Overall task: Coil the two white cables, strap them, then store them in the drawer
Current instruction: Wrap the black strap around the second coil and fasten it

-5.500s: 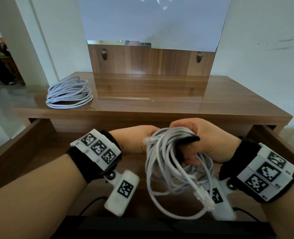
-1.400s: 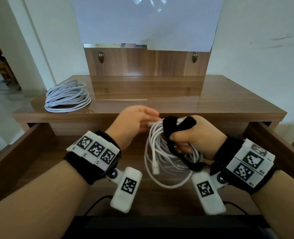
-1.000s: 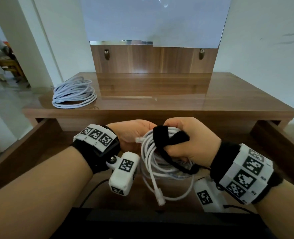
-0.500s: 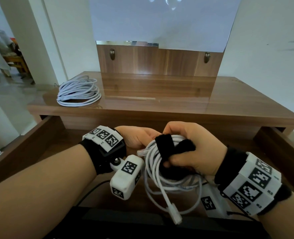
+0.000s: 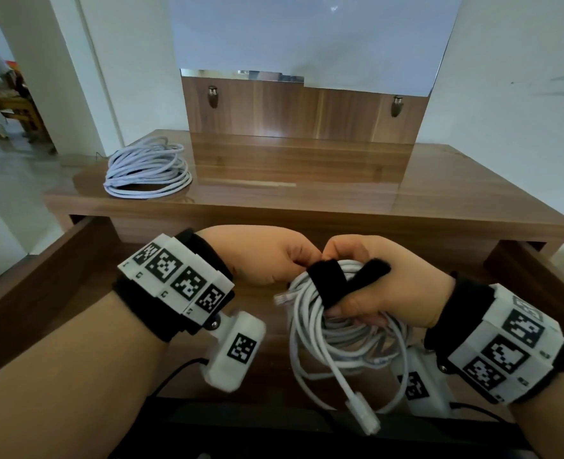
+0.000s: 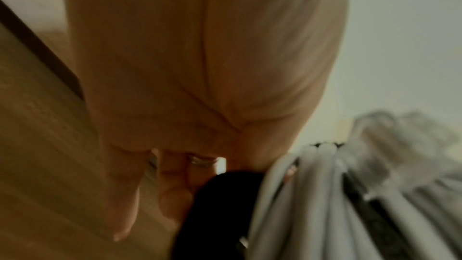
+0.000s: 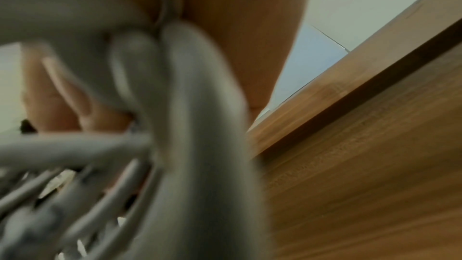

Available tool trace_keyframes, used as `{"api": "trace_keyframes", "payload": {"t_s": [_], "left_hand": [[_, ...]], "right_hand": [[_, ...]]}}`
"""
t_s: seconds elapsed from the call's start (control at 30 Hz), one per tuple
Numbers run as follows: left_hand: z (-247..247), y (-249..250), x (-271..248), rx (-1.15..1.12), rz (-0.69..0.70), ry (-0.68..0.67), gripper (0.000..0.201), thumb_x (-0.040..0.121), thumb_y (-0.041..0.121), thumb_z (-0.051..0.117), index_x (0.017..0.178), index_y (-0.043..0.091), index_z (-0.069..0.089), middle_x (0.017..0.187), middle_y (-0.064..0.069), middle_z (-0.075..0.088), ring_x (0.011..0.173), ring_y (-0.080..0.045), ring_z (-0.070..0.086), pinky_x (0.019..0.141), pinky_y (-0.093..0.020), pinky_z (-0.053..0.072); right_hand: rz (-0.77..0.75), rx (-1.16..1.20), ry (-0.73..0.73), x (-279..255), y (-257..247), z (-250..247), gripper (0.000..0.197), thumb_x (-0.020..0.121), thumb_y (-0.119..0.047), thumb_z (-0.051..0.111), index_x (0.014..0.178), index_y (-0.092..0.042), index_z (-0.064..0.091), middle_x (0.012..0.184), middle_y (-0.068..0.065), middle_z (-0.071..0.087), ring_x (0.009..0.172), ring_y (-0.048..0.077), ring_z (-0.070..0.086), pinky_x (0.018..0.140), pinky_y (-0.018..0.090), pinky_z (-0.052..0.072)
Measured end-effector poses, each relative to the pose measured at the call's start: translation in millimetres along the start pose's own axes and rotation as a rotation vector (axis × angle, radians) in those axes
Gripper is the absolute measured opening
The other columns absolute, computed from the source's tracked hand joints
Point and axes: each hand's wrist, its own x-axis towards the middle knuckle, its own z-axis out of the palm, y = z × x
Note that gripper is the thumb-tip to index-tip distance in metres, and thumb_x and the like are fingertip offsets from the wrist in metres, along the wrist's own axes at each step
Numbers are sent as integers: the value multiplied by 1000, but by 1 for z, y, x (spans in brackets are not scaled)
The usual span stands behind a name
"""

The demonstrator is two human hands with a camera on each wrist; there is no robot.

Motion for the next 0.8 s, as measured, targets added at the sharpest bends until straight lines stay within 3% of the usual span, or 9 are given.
{"api": "trace_keyframes", "payload": {"t_s": [0.07, 0.13, 0.27, 0.37, 0.47, 0.6, 0.7, 0.77, 0.8], "left_hand": [[1, 0, 0, -74, -65, -2, 27, 103, 22, 47, 114, 9, 67, 104, -4, 72, 91, -18, 65, 91, -31, 49], [2, 0, 0, -147, -81, 57, 30, 103, 26, 43, 110, 7, 67, 91, 2, 69, 79, -10, 60, 83, -29, 48], [3, 1, 3, -148, -26, 213, 43, 104, 36, 41, 76, 12, 63, 69, -5, 56, 64, -22, 48, 74, -41, 45], [1, 2, 4, -83, -67, 378, 48, 102, 43, 43, 66, 17, 63, 61, 3, 59, 57, -13, 54, 71, -33, 47], [3, 9, 2, -334, -81, 359, 45, 105, 35, 39, 70, 10, 52, 49, 6, 41, 41, -9, 35, 47, -21, 35], [2, 10, -3, -575, 15, 279, 34, 106, 17, 36, 77, 10, 50, 56, 5, 41, 49, -11, 34, 51, -23, 33], [-1, 16, -2, -294, -9, 406, 20, 101, 17, 50, 83, 13, 57, 59, 8, 51, 52, -7, 46, 55, -19, 39], [3, 21, 4, -7, 3, 606, 12, 90, 24, 68, 79, 20, 64, 60, 13, 59, 55, 1, 54, 57, -10, 39], [7, 24, 6, 24, 21, 699, 11, 83, 25, 75, 77, 22, 67, 62, 14, 62, 58, 3, 57, 59, -9, 39]], "right_hand": [[-6, 70, -14, 1, 1, -3, 30, 70, -3, 81, 86, -8, 56, 66, 32, 58, 41, 24, 51, 41, 28, 43], [-19, 151, -15, 1, 2, -5, 30, 72, 4, 78, 88, -3, 54, 59, 21, 56, 36, 17, 50, 41, 26, 44], [-23, 218, -15, 1, 4, -10, 27, 74, 5, 75, 88, 1, 52, 54, 17, 53, 34, 16, 47, 44, 32, 42], [20, 269, -68, 1, 5, -10, 26, 76, -3, 76, 86, -6, 52, 49, 10, 48, 33, 17, 42, 47, 34, 38], [94, 304, -97, 2, 6, -8, 36, 73, -15, 80, 91, -8, 49, 47, 7, 43, 34, 17, 39, 50, 36, 33], [176, 338, -59, 2, 4, -9, 11, 82, -11, 72, 80, -10, 62, 47, 4, 38, 35, 13, 34, 46, 30, 26], [228, 311, 8, 4, 3, -8, 7, 83, -19, 66, 79, -16, 72, 48, 2, 37, 36, 12, 33, 39, 24, 28], [244, 267, 60, 6, 6, -8, 22, 86, -19, 66, 100, -3, 65, 51, 2, 40, 39, 12, 34, 38, 23, 31], [247, 264, 92, 7, 8, -8, 26, 88, -16, 65, 105, 2, 59, 53, 1, 40, 41, 13, 35, 38, 23, 32]]}}
